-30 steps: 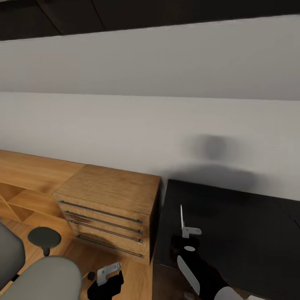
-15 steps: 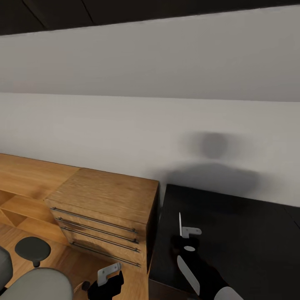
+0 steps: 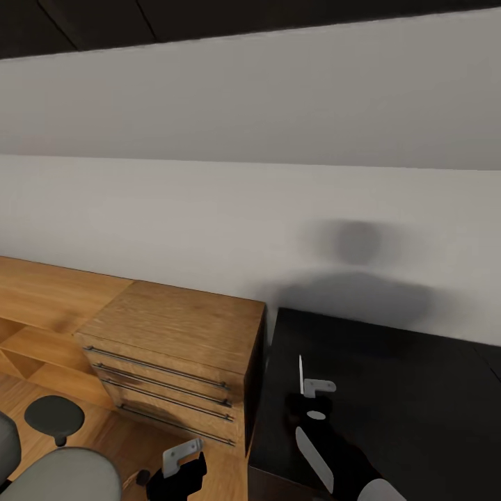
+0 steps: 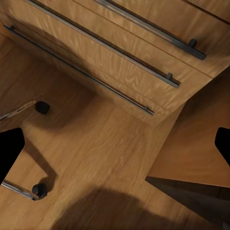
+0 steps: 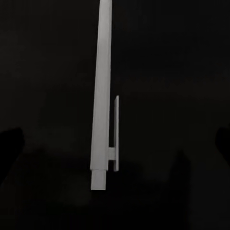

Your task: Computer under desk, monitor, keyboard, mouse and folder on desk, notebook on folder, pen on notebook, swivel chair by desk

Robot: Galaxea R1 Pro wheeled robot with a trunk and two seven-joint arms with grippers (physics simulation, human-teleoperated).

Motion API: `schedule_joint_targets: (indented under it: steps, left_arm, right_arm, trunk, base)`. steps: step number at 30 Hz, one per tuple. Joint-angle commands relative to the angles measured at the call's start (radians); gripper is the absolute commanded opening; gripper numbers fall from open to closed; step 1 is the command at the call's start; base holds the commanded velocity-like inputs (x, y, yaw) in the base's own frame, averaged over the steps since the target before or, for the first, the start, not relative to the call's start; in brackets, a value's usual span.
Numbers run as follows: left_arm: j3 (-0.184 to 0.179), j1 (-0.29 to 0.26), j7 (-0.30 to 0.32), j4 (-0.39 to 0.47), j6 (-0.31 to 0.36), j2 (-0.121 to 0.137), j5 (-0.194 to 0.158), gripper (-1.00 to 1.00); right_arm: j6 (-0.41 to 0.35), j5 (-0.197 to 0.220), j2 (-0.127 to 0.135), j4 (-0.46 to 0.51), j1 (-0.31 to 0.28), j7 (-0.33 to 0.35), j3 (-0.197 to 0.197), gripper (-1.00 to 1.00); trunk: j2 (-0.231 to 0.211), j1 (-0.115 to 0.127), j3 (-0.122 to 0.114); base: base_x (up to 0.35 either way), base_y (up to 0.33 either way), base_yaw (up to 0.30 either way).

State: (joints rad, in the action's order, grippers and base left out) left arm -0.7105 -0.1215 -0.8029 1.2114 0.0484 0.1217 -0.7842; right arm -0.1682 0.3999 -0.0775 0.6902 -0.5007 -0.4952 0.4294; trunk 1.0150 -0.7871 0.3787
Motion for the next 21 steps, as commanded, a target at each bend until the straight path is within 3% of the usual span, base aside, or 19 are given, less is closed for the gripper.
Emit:
schedule_joint_targets:
  steps: [1, 10, 21]
  left_arm:
    - [-0.003, -0.001, -0.007, 0.002, 0.005, 0.001, -0.001, 1.0]
    - [-0.003, -0.001, -0.007, 0.001, 0.005, 0.001, -0.002, 1.0]
    - [-0.003, -0.001, -0.007, 0.001, 0.005, 0.001, -0.001, 1.0]
  right_arm:
    - [-0.005, 0.005, 0.001, 0.002, -0.001, -0.008, 0.005, 1.0]
    - [-0.005, 0.005, 0.001, 0.002, -0.001, -0.008, 0.005, 1.0]
    - [-0.005, 0.005, 0.001, 0.002, -0.001, -0.008, 0.005, 1.0]
  trunk:
    - [0.001, 0.0, 0.001]
    - [0.001, 0.0, 0.001]
    - [0.001, 0.0, 0.001]
  base:
    - [0.037, 0.0, 0.0]
    - [0.152, 0.0, 0.0]
    - [0.058, 0.0, 0.0]
